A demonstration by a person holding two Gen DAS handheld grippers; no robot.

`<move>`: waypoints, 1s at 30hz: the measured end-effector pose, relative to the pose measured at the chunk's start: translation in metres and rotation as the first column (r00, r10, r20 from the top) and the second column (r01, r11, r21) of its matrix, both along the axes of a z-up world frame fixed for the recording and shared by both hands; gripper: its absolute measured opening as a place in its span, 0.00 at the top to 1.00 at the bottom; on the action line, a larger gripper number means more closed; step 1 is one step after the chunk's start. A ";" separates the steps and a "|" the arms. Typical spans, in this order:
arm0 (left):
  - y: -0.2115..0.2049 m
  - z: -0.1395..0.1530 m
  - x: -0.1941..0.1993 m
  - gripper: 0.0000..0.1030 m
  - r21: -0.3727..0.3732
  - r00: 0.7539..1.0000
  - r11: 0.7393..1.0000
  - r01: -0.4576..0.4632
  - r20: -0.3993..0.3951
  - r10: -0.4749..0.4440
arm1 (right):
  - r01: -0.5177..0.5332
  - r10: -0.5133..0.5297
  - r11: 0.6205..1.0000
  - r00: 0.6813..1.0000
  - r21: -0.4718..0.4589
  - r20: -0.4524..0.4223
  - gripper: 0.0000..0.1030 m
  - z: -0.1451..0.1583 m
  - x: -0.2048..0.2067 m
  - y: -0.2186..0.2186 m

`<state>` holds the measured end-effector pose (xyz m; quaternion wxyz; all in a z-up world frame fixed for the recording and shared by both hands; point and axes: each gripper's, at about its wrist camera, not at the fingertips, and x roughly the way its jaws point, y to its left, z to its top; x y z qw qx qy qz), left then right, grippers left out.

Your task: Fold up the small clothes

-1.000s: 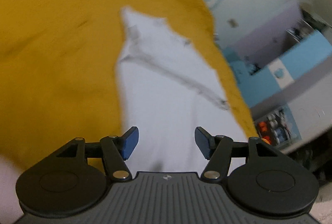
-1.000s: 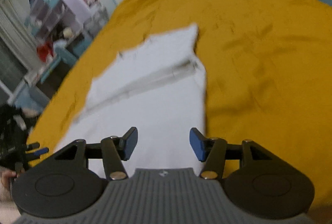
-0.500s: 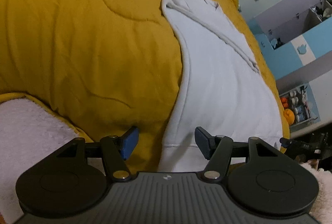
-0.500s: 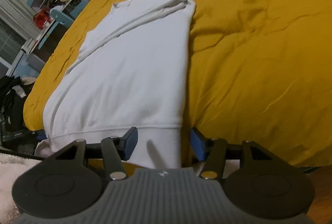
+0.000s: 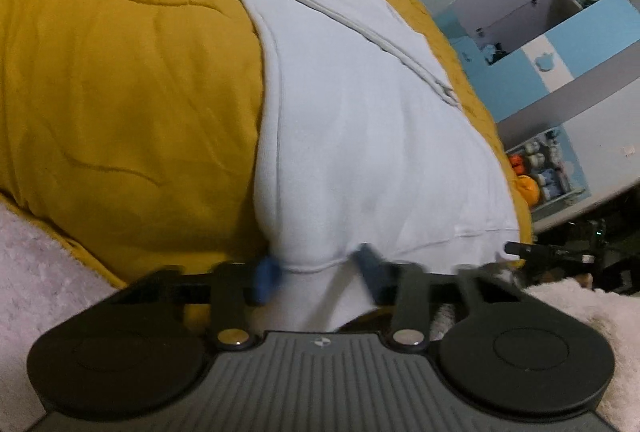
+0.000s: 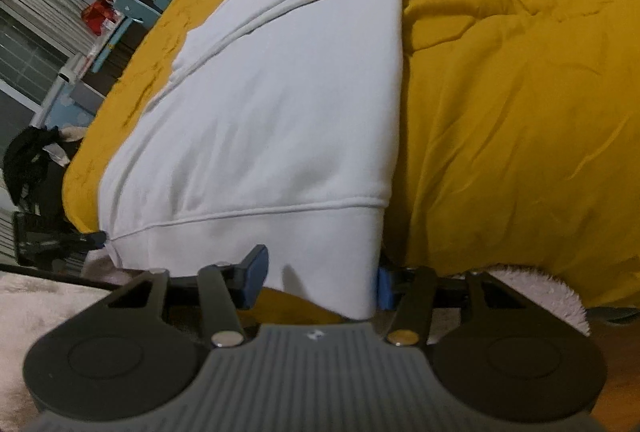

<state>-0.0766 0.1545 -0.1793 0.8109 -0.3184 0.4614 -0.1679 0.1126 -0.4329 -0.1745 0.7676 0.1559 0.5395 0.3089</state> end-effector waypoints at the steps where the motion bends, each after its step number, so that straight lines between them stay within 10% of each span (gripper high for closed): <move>1: -0.003 -0.001 0.000 0.83 -0.018 1.000 1.000 -0.002 0.002 0.002 | -0.002 0.002 1.000 1.000 0.019 -0.002 0.66 0.001 0.000 -0.002; 4: -0.001 -0.001 -0.002 0.88 -0.049 1.000 0.998 -0.025 -0.003 0.025 | 0.007 -0.007 0.999 1.000 0.033 0.002 0.91 0.001 0.000 -0.005; 7: -0.002 -0.003 0.000 0.92 -0.059 0.999 0.997 -0.042 -0.013 0.041 | 0.005 -0.005 1.000 1.000 0.019 -0.003 0.95 -0.004 0.001 -0.002; 20: 0.017 0.020 0.001 0.95 -0.334 0.982 0.929 -0.157 0.049 0.183 | 0.135 -0.141 0.933 0.990 0.335 -0.008 0.97 0.030 0.010 -0.023; 26: 0.032 0.040 0.053 0.95 -0.481 0.955 0.862 -0.162 0.145 0.260 | 0.196 -0.235 0.855 0.972 0.480 0.021 0.97 0.056 0.048 -0.018; 30: 0.045 0.053 0.111 0.95 -0.487 0.940 0.864 -0.125 0.221 0.261 | 0.247 -0.305 0.819 0.952 0.518 0.029 0.97 0.072 0.099 -0.016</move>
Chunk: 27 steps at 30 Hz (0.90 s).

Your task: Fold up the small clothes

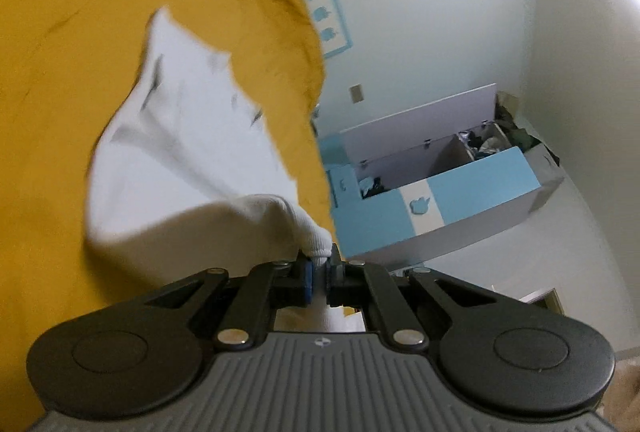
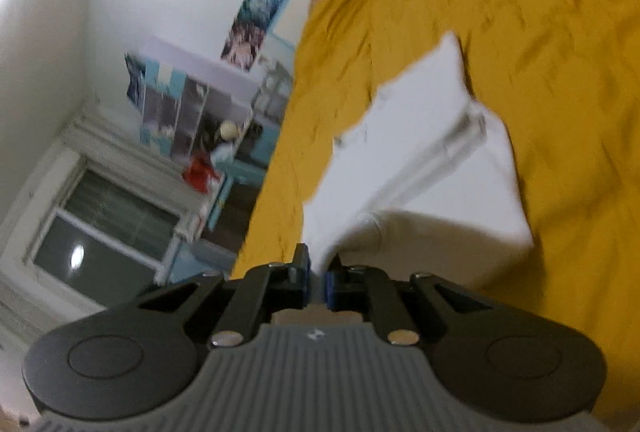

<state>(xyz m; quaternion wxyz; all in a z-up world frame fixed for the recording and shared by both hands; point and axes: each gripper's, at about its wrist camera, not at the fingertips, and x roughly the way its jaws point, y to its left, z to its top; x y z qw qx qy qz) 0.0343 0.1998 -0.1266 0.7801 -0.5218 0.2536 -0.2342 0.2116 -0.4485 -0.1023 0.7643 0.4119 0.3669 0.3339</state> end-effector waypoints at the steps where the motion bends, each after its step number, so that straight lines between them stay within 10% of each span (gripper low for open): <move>1: 0.003 0.003 0.015 0.95 -0.003 1.000 1.000 -0.002 0.014 0.002 | 0.021 -0.021 1.000 1.000 0.000 0.005 0.97 0.003 0.017 0.001; 13: 0.060 -0.035 0.210 0.93 0.016 0.997 0.999 -0.034 -0.073 0.035 | 0.150 -0.155 0.986 0.986 -0.073 -0.068 0.98 -0.032 0.244 0.050; 15: 0.071 -0.055 0.233 0.87 0.063 0.976 0.994 -0.085 -0.197 0.096 | 0.177 -0.199 0.972 0.970 -0.157 -0.138 0.91 -0.054 0.280 0.061; 17: 0.085 -0.067 0.244 0.87 0.069 0.951 0.988 -0.136 -0.269 0.149 | 0.289 -0.327 0.934 0.927 -0.208 -0.183 0.60 -0.069 0.296 0.060; 21: 0.103 -0.053 0.228 0.83 0.036 0.948 0.970 -0.241 -0.204 0.244 | 0.378 -0.390 0.920 0.906 -0.103 -0.164 0.46 -0.068 0.296 0.044; 25: 0.080 -0.021 0.210 0.61 0.217 0.978 0.966 -0.141 -0.123 0.170 | 0.313 -0.322 0.911 0.947 -0.267 0.012 0.46 -0.046 0.278 0.047; 27: 0.059 -0.007 0.203 0.60 0.453 0.985 0.887 -0.082 -0.098 0.141 | 0.281 -0.237 0.850 0.959 -0.446 0.152 0.46 -0.035 0.269 0.056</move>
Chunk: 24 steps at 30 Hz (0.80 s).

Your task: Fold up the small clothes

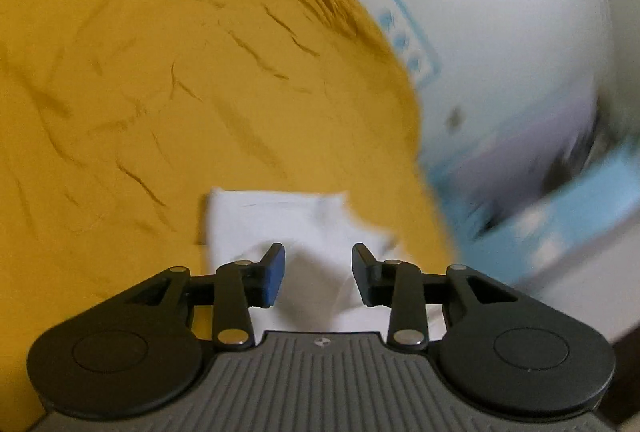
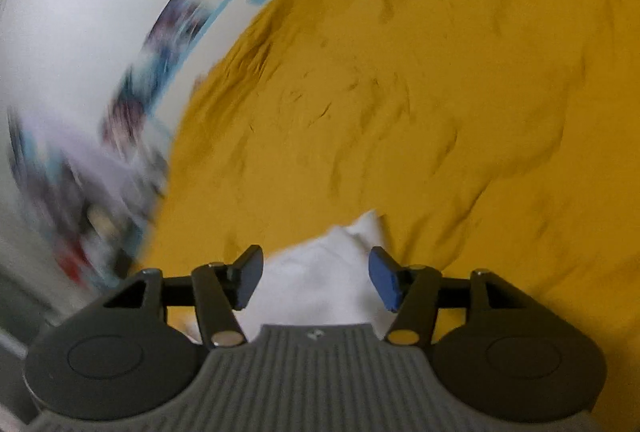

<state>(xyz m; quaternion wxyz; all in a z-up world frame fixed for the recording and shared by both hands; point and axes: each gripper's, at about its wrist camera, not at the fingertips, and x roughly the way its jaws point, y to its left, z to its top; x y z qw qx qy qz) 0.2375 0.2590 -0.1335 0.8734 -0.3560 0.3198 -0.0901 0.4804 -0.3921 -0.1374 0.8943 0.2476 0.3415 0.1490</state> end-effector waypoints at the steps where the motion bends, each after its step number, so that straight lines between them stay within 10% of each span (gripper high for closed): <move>1: -0.007 0.005 -0.001 0.60 0.150 1.000 0.988 0.027 0.000 -0.028 | -0.033 0.035 0.997 0.999 -0.069 0.021 0.45 0.002 -0.002 0.004; 3: -0.032 0.010 -0.002 0.60 0.458 0.992 0.881 0.115 -0.007 -0.125 | -0.091 0.096 0.987 0.995 -0.132 0.033 0.45 0.004 -0.002 0.009; 5: -0.053 0.007 0.000 0.60 0.614 0.971 0.761 0.210 -0.040 -0.235 | -0.148 0.154 0.976 0.988 -0.163 0.028 0.46 0.004 0.003 0.012; 12: -0.078 -0.009 0.031 0.56 0.783 0.937 0.562 0.267 -0.074 -0.342 | -0.233 0.252 0.921 0.967 -0.313 0.020 0.47 -0.011 0.017 0.036; 17: -0.076 -0.019 0.053 0.45 0.783 0.914 0.540 0.309 -0.088 -0.396 | -0.271 0.287 0.902 0.958 -0.337 -0.003 0.47 -0.022 0.023 0.056; 24: -0.078 -0.024 0.060 0.45 0.718 0.898 0.603 0.347 -0.069 -0.435 | -0.267 0.286 0.892 0.958 -0.364 -0.002 0.46 -0.026 0.026 0.071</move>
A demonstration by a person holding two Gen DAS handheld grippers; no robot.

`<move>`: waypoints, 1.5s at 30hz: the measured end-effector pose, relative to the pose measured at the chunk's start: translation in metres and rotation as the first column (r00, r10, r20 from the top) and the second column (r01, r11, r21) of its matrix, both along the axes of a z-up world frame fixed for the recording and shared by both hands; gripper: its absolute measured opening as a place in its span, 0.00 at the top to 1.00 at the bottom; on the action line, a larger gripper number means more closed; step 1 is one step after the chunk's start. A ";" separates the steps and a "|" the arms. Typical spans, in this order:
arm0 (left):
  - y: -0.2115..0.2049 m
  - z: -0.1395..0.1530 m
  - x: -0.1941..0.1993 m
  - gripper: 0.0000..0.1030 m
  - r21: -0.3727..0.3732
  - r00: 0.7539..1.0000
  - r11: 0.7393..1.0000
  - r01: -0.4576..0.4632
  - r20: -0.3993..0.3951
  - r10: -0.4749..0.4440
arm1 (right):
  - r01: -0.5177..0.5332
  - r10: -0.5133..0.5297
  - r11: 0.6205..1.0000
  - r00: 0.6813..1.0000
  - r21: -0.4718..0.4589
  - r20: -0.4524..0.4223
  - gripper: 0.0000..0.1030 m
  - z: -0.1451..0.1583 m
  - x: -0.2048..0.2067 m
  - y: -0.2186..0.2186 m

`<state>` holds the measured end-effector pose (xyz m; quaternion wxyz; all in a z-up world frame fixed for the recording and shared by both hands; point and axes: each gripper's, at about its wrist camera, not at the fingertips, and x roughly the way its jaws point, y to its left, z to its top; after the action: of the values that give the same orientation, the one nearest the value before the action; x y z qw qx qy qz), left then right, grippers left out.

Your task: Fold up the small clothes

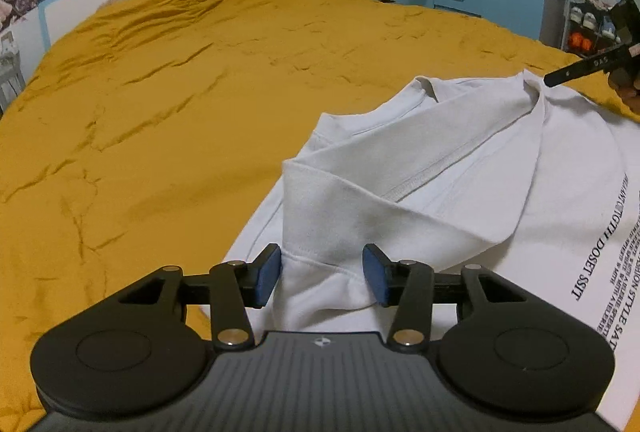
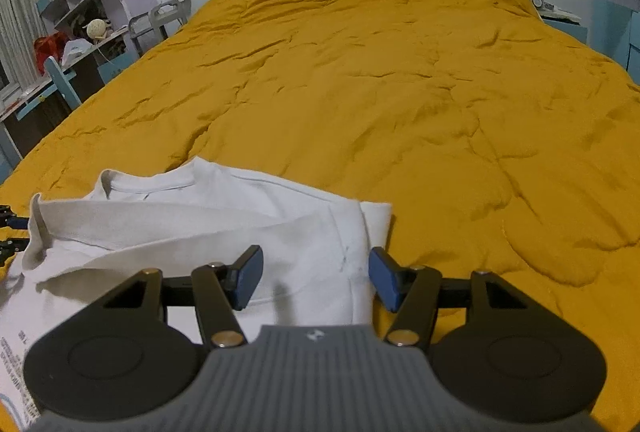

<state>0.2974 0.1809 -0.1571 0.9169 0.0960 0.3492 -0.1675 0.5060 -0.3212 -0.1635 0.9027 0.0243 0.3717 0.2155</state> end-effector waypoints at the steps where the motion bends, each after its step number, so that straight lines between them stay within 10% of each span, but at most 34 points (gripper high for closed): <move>1: 0.001 -0.001 0.001 0.44 -0.006 1.000 1.000 -0.003 -0.003 0.003 | 0.011 -0.011 1.000 1.000 -0.012 -0.003 0.47 -0.002 0.003 0.002; 7: 0.002 -0.008 0.016 0.24 -0.024 0.998 0.999 -0.048 -0.028 0.047 | 0.060 -0.059 0.998 0.996 0.005 -0.069 0.46 -0.015 0.021 0.004; 9: 0.007 -0.010 0.021 0.50 -0.110 0.997 0.993 -0.045 -0.067 0.038 | 0.081 -0.080 0.997 0.995 0.009 -0.060 0.73 -0.015 0.021 0.005; 12: 0.010 -0.010 0.020 0.90 -0.182 0.998 0.982 -0.053 -0.056 0.043 | 0.083 -0.083 0.997 0.996 0.002 -0.033 0.84 -0.011 0.017 0.007; 16: 0.018 -0.001 0.005 0.92 -0.238 0.994 0.966 -0.098 0.018 0.105 | 0.082 -0.082 0.997 0.996 0.004 0.025 0.86 0.000 0.012 0.011; 20: 0.059 0.009 -0.007 0.91 -0.490 0.963 0.840 -0.234 0.003 0.270 | 0.091 -0.094 0.995 0.994 0.049 0.061 0.86 0.010 0.016 0.013; 24: 0.078 -0.015 0.016 0.87 -0.462 0.893 0.766 -0.447 -0.179 0.413 | 0.163 -0.163 0.986 0.986 0.019 0.028 0.87 -0.007 0.040 0.024; 29: 0.094 -0.016 0.011 0.86 -0.477 0.816 0.669 -0.569 -0.226 0.533 | 0.223 -0.219 0.971 0.974 -0.089 0.056 0.74 -0.019 0.039 0.037; 36: 0.048 0.037 -0.053 0.73 -0.558 0.922 0.742 -0.371 -0.123 0.368 | 0.043 -0.054 0.995 0.991 0.092 0.124 0.67 0.032 -0.035 0.043; 43: -0.020 0.020 -0.123 0.61 -0.671 0.932 0.647 -0.362 -0.263 0.250 | -0.204 0.205 0.946 0.979 0.251 0.023 0.55 0.024 -0.137 0.076; 45: -0.024 0.007 -0.128 0.59 -0.629 0.920 0.672 -0.392 -0.283 0.272 | -0.186 0.195 0.949 0.981 0.254 -0.009 0.55 0.008 -0.152 0.075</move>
<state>0.1698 0.1565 -0.1503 0.8712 -0.3220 0.3509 -0.1194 0.3538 -0.2463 -0.1551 0.8608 0.1066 0.3571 0.3466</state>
